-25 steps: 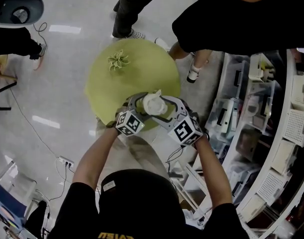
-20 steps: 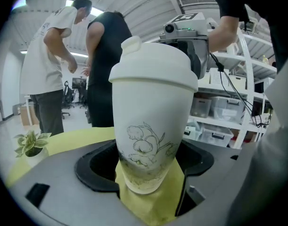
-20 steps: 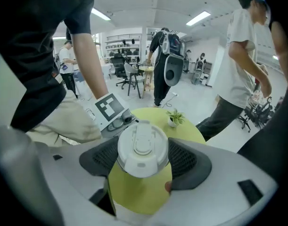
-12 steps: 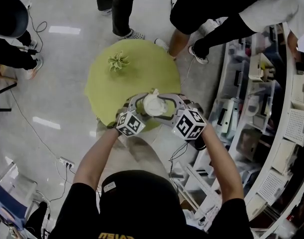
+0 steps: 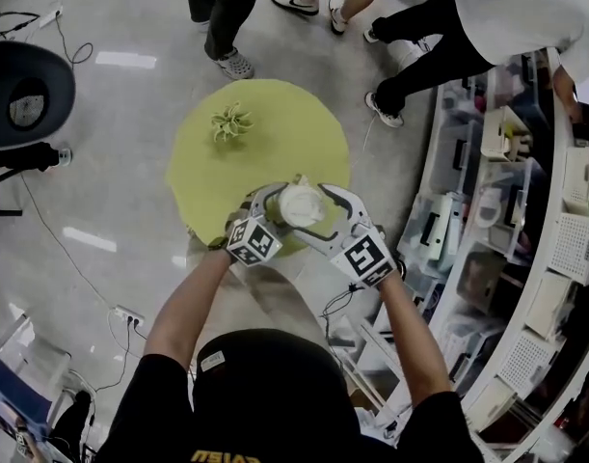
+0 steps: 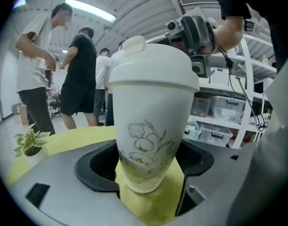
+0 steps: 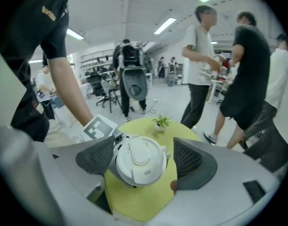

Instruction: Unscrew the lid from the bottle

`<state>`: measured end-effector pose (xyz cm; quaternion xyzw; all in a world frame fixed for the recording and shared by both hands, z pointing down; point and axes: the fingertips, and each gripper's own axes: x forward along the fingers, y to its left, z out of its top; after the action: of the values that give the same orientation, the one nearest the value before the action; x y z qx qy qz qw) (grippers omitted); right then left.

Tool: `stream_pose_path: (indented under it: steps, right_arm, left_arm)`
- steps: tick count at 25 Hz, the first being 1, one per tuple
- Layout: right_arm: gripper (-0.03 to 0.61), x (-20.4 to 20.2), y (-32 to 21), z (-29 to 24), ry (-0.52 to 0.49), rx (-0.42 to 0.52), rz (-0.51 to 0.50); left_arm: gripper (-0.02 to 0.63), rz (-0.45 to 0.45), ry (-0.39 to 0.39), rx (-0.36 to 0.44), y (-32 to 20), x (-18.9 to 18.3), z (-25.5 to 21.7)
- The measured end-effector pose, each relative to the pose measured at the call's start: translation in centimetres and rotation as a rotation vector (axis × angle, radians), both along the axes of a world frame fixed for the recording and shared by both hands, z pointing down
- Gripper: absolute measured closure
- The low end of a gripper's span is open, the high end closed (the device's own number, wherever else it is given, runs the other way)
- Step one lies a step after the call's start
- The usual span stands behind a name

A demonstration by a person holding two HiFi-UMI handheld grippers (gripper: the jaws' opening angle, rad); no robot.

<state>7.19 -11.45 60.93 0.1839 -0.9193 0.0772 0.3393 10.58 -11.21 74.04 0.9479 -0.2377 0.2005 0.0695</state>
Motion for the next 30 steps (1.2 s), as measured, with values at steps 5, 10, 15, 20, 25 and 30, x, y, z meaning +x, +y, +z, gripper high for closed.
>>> stream_pose_path:
  steps: [5, 10, 15, 20, 25, 30]
  right_arm:
    - [0.187, 1.7, -0.7, -0.2, -0.051, 0.119, 0.467]
    - [0.19, 1.1, 0.2, 0.2, -0.062, 0.136, 0.717]
    - [0.194, 1.4, -0.2, 1.7, -0.061, 0.076, 0.779]
    - [0.204, 1.7, -0.2, 2.0, -0.062, 0.067, 0.742]
    - [0.204, 1.5, -0.2, 2.2, -0.062, 0.058, 0.681]
    - [0.204, 0.5, -0.6, 1.1, -0.124, 0.052, 0.517]
  left_arm:
    - [0.224, -0.001, 0.0, -0.006, 0.0, -0.2, 0.0]
    - [0.224, 0.006, -0.002, -0.011, 0.1, -0.2, 0.0]
    - [0.225, 0.002, -0.006, -0.015, 0.1, -0.3, 0.0]
    - [0.225, 0.006, -0.002, -0.012, 0.0, 0.0, -0.1]
    - [0.225, 0.01, -0.004, -0.017, 0.0, -0.1, 0.1]
    - [0.227, 0.02, -0.007, -0.015, 0.0, -0.1, 0.1]
